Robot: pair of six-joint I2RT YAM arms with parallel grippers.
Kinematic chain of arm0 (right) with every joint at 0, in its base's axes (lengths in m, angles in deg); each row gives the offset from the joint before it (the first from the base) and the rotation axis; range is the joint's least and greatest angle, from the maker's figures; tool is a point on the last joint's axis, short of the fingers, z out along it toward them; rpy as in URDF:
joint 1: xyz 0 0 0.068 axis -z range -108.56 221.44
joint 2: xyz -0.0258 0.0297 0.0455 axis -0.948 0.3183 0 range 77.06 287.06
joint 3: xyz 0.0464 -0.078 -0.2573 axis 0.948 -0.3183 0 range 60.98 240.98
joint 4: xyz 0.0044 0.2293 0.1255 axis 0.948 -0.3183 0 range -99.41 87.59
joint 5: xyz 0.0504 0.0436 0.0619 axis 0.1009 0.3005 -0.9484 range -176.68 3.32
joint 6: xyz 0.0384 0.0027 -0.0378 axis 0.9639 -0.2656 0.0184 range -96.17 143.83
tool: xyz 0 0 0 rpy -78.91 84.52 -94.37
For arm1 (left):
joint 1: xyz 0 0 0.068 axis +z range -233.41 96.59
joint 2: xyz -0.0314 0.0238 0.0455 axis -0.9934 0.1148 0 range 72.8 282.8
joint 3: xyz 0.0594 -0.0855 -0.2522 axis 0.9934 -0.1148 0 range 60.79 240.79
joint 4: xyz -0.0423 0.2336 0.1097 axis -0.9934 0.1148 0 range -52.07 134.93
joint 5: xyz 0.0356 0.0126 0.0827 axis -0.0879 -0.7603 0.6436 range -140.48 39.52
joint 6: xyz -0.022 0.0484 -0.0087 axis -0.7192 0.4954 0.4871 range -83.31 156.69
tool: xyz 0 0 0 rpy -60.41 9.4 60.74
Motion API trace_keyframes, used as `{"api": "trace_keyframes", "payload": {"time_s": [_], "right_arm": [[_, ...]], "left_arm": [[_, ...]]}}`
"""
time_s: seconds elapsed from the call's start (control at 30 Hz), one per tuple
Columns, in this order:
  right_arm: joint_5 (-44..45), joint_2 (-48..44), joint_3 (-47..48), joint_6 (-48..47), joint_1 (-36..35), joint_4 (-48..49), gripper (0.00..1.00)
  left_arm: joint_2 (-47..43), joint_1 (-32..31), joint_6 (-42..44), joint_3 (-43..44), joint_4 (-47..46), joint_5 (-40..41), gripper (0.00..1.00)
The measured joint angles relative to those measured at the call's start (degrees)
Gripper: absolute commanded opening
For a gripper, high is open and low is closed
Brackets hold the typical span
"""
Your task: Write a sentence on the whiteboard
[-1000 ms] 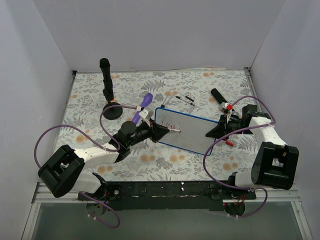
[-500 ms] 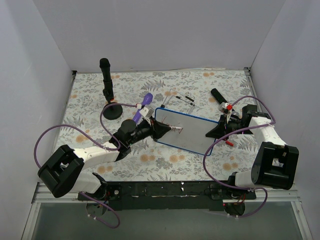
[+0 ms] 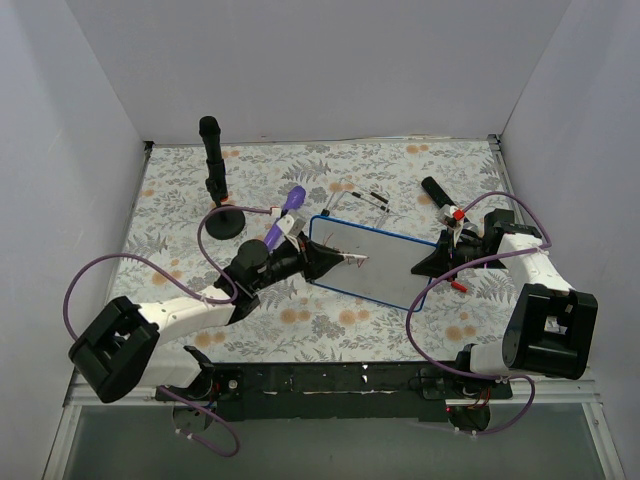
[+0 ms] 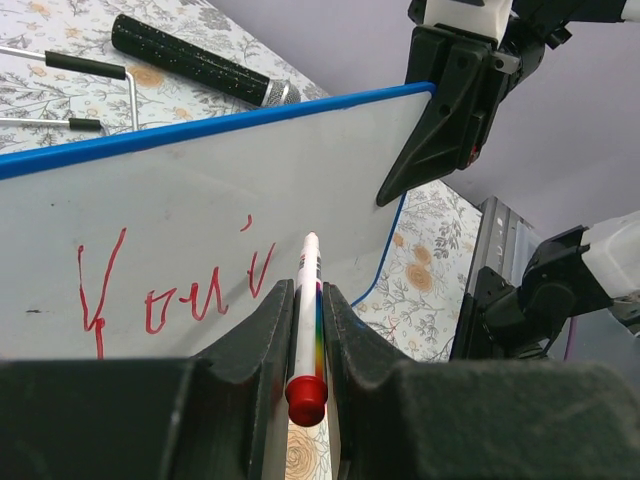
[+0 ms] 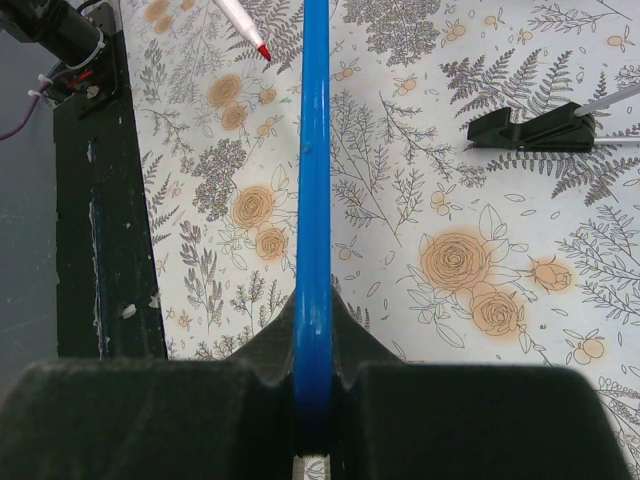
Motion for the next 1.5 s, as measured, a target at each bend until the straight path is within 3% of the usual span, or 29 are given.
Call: {"api": "trace_keyframes", "payload": {"time_s": [0.47,1.5], "right_arm": [[0.0,0.0,0.0,0.0,0.0,0.0,0.01],[0.0,0.0,0.0,0.0,0.0,0.0,0.01]], "left_arm": [[4.0,-0.9,1.7,0.7,3.5,1.1,0.00],[6.1,-1.4,1.3,3.7,2.1,1.8,0.00]]}}
